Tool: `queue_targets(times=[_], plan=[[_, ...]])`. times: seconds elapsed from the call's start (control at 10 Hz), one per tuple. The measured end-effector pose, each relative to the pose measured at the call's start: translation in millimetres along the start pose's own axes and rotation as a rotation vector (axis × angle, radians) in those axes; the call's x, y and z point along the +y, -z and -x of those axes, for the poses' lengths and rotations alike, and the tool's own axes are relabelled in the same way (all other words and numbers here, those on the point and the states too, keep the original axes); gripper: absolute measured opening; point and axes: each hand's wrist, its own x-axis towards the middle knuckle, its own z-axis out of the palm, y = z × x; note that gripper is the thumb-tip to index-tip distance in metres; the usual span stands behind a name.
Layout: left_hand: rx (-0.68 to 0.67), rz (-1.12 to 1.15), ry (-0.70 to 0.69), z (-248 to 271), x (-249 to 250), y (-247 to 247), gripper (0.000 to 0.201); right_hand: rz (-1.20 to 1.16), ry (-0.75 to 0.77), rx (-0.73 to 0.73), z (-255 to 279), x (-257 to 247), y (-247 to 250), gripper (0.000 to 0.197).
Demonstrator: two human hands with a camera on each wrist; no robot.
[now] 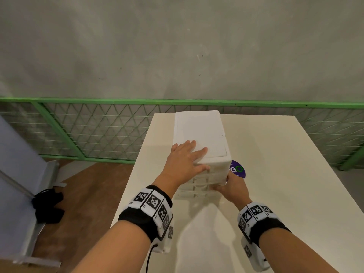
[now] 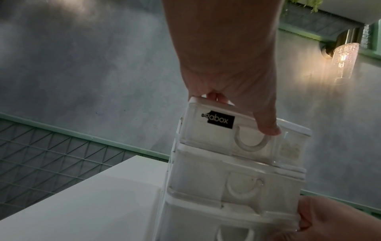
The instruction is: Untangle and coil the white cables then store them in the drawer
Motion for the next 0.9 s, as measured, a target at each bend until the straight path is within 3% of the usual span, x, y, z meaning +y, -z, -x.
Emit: queue_targets(times=[0.4,0.5,0.7,0.9], plan=[[-0.004,0.024,0.009,1,0,1,0.063,-0.020,-0.021,-0.047,0,-1,0,0.060],[-0.026,0.031,0.007,1,-1,2,0.065,0.042,-0.016,-0.087,4,-5,9,0.054],[-0.137,-0.012,0.034,2,5,13,0.066,0.171,-0.004,-0.111,19,-3,39,0.037],[-0.047,0.094,0.110,17,45,24,0.072,0.162,0.004,-0.143,45,10,91,0.034]])
